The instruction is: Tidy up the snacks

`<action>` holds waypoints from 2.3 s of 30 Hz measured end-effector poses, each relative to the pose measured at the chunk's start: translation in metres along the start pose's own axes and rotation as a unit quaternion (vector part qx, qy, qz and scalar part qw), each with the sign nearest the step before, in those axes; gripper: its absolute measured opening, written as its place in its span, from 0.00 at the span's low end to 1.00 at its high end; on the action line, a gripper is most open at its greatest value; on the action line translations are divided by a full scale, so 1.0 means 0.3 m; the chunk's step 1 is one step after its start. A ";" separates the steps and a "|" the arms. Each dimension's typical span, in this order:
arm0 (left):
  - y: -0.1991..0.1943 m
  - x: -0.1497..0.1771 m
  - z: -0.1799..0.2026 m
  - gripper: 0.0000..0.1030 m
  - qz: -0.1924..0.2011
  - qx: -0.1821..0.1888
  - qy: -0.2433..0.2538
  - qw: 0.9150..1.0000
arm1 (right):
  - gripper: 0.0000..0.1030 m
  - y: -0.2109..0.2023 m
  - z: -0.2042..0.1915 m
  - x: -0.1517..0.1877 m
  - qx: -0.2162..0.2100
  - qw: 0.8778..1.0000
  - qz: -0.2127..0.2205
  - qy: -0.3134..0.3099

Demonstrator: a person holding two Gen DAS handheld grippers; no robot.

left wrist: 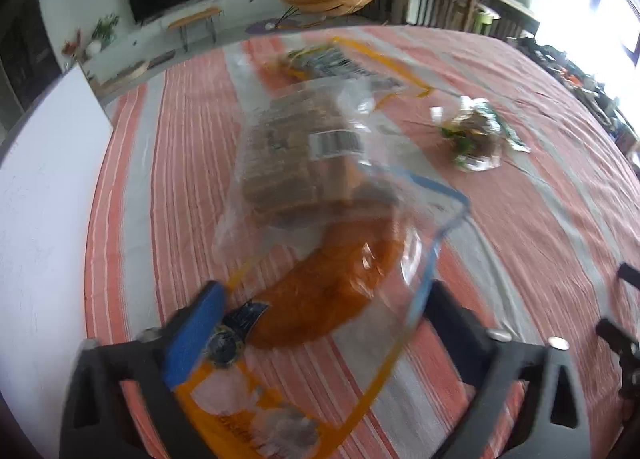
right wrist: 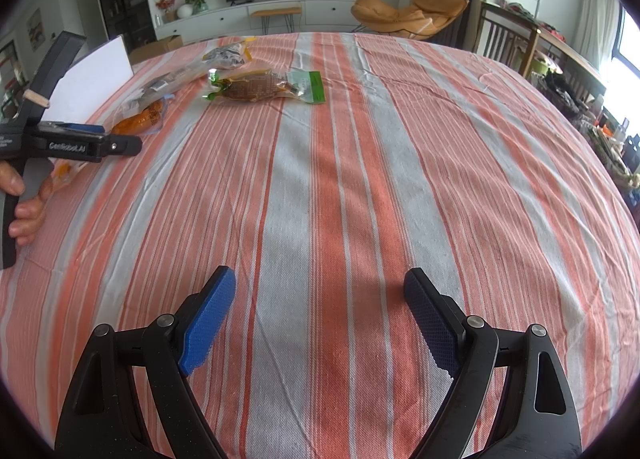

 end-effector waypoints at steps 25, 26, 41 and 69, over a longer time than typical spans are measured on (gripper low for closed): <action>-0.312 0.457 0.112 0.94 -0.014 -0.011 -0.057 0.998 | 0.86 0.000 0.000 0.000 0.000 1.000 0.000 0.000; -0.305 0.457 0.110 0.95 -0.012 -0.024 -0.053 0.998 | 0.86 0.000 0.000 0.000 0.000 1.000 0.000 0.000; -0.256 0.453 -0.001 1.00 -0.003 -0.100 -0.157 0.983 | 0.86 0.000 0.000 0.000 0.000 1.000 0.001 0.001; -0.257 0.454 -0.001 1.00 -0.002 -0.101 -0.156 0.983 | 0.86 0.001 -0.002 0.000 0.000 1.000 0.001 0.001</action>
Point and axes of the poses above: each gripper's, at about its wrist camera, not at the fingertips, and y roughly the way its jaws point, z to its right, x to its underside, the point moved 6 cm from there along y, roughly the way its jaws point, and after that the axes turned 13 degrees about -x, right-handed, at the moved point
